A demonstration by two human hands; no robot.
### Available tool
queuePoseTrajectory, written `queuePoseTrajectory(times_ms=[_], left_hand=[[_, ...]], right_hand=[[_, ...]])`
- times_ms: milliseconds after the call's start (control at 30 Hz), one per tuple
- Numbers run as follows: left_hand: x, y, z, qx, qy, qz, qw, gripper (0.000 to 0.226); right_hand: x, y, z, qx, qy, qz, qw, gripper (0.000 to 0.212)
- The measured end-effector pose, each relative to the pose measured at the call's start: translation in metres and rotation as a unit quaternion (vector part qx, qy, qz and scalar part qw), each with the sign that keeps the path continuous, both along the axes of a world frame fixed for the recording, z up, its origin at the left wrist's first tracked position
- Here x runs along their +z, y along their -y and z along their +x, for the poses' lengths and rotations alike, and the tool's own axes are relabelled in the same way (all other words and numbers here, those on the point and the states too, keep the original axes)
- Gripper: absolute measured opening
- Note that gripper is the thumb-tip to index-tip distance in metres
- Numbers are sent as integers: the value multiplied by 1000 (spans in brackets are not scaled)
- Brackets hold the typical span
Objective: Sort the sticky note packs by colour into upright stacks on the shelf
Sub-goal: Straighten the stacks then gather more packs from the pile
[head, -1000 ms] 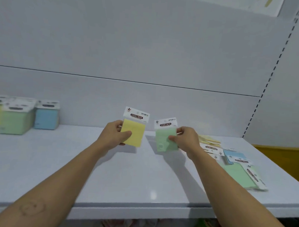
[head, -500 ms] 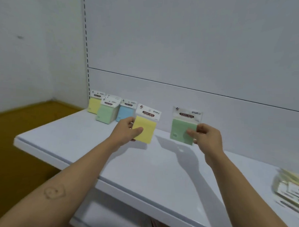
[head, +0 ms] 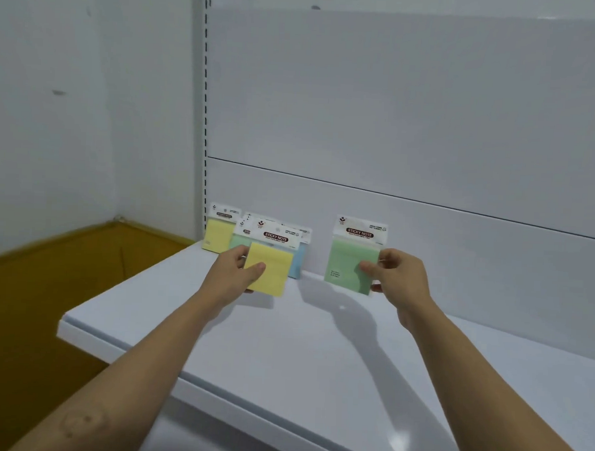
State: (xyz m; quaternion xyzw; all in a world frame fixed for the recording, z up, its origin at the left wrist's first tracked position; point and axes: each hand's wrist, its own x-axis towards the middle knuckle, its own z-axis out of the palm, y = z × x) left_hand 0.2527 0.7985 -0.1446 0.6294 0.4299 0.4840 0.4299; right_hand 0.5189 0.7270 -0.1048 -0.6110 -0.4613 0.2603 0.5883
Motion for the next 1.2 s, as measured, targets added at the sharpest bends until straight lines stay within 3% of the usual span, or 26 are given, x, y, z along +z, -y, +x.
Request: queuePoseTrajectory(times_ms=[367, 500, 600, 800, 933, 1200], left_hand=[[-9, -81, -103, 6, 21, 2, 1000, 19], [-18, -105, -127, 16, 16, 5, 1000, 19], [-28, -128, -139, 25, 9, -4, 1000, 18], [-40, -163, -137, 39, -25, -6, 999, 18], [-43, -187, -126, 54, -50, -7, 997, 19], [-44, -214, -103, 118, -170, 38, 978, 26]], right_hand=[[-37, -81, -110, 4, 0, -43, 999, 12], [-49, -103, -142, -8, 2, -60, 998, 34], [-59, -122, -162, -26, 33, -69, 997, 27], [-72, -145, -187, -96, 96, -51, 989, 11], [-78, -156, -192, -136, 126, -45, 982, 23], [-84, -158, -198, -157, 162, -74, 972, 28]])
